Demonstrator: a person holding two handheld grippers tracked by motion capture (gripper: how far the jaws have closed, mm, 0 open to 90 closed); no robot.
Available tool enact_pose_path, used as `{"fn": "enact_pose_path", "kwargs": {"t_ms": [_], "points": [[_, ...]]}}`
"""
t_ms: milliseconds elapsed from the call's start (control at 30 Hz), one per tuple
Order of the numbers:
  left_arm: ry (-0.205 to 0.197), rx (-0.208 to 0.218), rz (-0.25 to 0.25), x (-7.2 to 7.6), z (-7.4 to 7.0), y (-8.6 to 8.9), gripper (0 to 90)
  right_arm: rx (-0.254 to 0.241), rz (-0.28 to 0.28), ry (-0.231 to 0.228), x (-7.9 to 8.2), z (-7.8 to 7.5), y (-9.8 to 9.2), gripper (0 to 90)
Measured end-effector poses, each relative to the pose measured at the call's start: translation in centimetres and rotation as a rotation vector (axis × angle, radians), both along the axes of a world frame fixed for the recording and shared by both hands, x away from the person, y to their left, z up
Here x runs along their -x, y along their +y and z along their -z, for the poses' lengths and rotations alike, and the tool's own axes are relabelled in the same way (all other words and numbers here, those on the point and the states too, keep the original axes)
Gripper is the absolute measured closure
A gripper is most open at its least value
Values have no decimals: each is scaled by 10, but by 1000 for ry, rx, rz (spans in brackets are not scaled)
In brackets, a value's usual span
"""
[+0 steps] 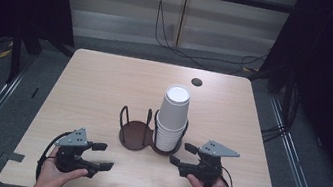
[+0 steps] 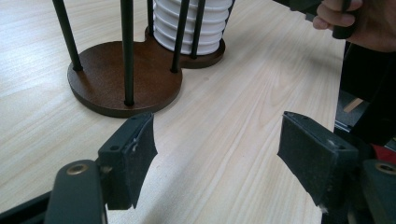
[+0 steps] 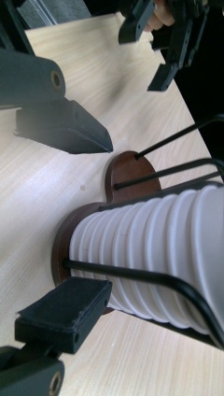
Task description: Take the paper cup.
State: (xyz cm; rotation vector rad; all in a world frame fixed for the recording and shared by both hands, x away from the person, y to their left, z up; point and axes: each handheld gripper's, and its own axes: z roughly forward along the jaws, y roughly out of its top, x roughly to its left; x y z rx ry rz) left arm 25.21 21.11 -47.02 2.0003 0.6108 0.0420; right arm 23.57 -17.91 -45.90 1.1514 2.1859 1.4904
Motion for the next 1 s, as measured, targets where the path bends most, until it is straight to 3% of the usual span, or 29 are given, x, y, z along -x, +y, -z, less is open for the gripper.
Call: {"fn": "enact_pose_path", "kwargs": {"t_ms": [200,267,333,467,633,800,1000], "points": [[-8,0,11,3,-1,0,271,-5,-16,7,4,-8,-1,348],[-14,-2,5,4,-1,0,271,4,-11,27,5,-9,0,338],[-31,-5,8,6,-1,-1,284,-17,-38,60,4,-9,2,301],[-32,-9,17,6,-1,-3,277,-29,-59,77,3,-13,1,262],[-22,-10,24,6,0,-5,266,-48,-77,59,4,-23,-3,245],[-15,-15,30,6,0,-6,260,-31,-114,79,-1,-33,-6,229],[-16,-32,36,7,1,-8,252,-14,-120,73,-3,-50,-11,229]]}}
